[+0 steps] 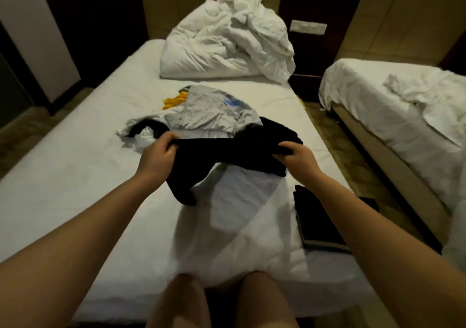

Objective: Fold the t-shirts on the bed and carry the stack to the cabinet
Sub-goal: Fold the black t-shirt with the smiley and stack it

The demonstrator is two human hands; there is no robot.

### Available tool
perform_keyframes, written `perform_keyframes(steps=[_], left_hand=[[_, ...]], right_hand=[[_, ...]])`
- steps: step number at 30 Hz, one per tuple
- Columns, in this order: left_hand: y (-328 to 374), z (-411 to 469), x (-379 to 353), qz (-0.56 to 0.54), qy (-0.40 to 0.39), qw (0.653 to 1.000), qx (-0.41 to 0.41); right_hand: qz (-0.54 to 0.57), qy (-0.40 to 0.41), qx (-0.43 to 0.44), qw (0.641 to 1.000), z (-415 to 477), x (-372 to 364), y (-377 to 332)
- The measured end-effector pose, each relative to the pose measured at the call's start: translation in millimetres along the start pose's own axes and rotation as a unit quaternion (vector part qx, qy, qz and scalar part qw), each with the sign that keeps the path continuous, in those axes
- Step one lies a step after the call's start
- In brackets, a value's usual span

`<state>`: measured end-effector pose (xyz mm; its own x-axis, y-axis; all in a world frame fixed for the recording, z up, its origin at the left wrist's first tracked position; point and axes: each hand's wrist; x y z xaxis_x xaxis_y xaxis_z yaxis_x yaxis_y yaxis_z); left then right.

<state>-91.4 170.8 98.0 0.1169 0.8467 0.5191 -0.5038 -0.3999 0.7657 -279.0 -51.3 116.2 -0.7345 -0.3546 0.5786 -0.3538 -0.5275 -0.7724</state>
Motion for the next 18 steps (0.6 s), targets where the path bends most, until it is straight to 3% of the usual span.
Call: perform_keyframes(steps=[3, 5, 11, 15, 18], left_hand=[[8, -6, 29, 0.028, -0.006, 1.0, 0.002], [13, -13, 43, 0.036, -0.033, 0.999, 0.008], [43, -53, 55, -0.078, -0.168, 0.982, -0.048], [70, -77, 39, -0.192, -0.173, 0.965, -0.033], [78, -91, 31, -0.186, -0.119, 0.975, -0.004]], right_hand=[[0.127, -0.013, -0.039, 0.991, -3, 18, -57], [0.189, -0.073, -0.059, 0.977, -14, 22, -84], [0.248, -0.177, -0.082, 0.949, -68, 9, -123], [0.3, -0.194, -0.127, 0.925, -90, 1, -118], [0.422, -0.134, -0.234, 0.866, -100, -11, -90]])
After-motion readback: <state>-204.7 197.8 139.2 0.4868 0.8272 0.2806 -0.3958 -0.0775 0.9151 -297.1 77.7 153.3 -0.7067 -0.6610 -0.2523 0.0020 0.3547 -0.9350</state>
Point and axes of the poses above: each hand's wrist, its own z-axis towards the middle knuckle, its own x-axis out of the back of the hand, y = z × x, and after that the axes turned 12 degrees about y, right-handed
